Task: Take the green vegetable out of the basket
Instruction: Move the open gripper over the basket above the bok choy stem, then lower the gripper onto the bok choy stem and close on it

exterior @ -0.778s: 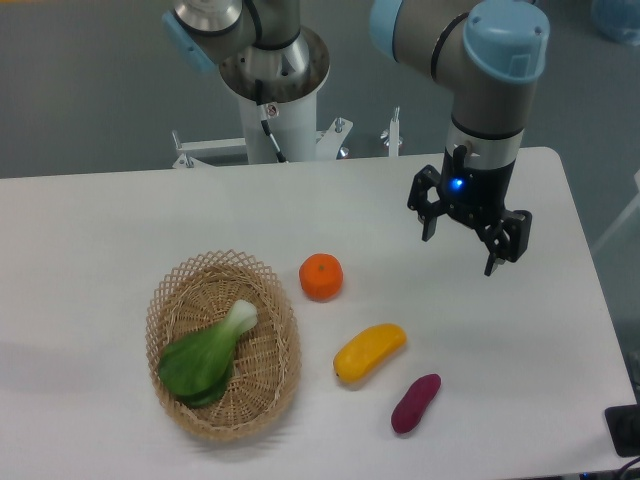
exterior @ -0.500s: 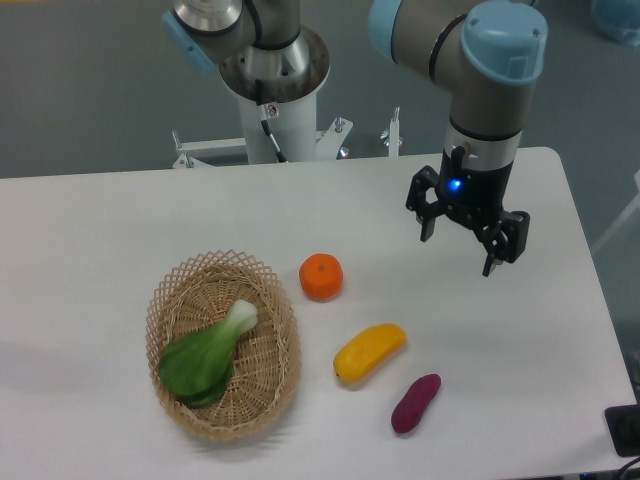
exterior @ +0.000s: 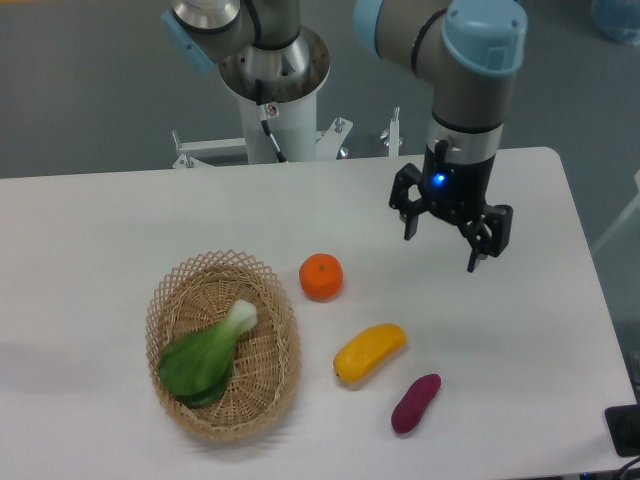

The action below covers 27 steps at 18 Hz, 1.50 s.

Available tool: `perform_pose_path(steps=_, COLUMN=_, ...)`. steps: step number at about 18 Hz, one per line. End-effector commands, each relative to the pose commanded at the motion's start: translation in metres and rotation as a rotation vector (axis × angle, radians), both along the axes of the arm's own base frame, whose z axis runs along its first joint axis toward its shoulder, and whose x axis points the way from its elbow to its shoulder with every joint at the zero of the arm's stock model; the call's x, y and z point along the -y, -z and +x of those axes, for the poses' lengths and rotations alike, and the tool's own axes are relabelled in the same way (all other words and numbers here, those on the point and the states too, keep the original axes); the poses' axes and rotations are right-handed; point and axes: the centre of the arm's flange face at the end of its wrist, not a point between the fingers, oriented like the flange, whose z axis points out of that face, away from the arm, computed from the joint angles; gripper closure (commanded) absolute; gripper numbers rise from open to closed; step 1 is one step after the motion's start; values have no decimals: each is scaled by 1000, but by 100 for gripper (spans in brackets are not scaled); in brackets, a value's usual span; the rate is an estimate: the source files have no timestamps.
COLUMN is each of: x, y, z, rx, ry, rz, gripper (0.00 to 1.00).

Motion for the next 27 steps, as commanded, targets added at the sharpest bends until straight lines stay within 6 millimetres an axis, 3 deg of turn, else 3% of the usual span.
perform_pose_path(steps=3, x=-22, y=4, z=24, rx=28, ry=-75, rz=31, gripper=0)
perform_pose_path(steps=5, x=-42, y=16, z=51, rx=64, ry=-111, rz=42, gripper=0)
perform_pose_path(steps=10, x=-73, y=63, z=116, rx=157, ry=-152, rz=5, gripper=0)
perform_pose_path(steps=16, x=-109, y=143, z=178, rx=140, ry=-90, rz=-153, gripper=0)
perform_pose_path(steps=21, x=-119, y=166, z=188, rx=117, ry=-5, rz=-197, gripper=0)
perform_pose_path(steps=24, x=-127, y=192, z=197, rx=113, ry=78, rz=-246, gripper=0)
perform_pose_path(steps=27, x=-125, y=196, z=198, rx=104, ry=92, rz=-263, gripper=0)
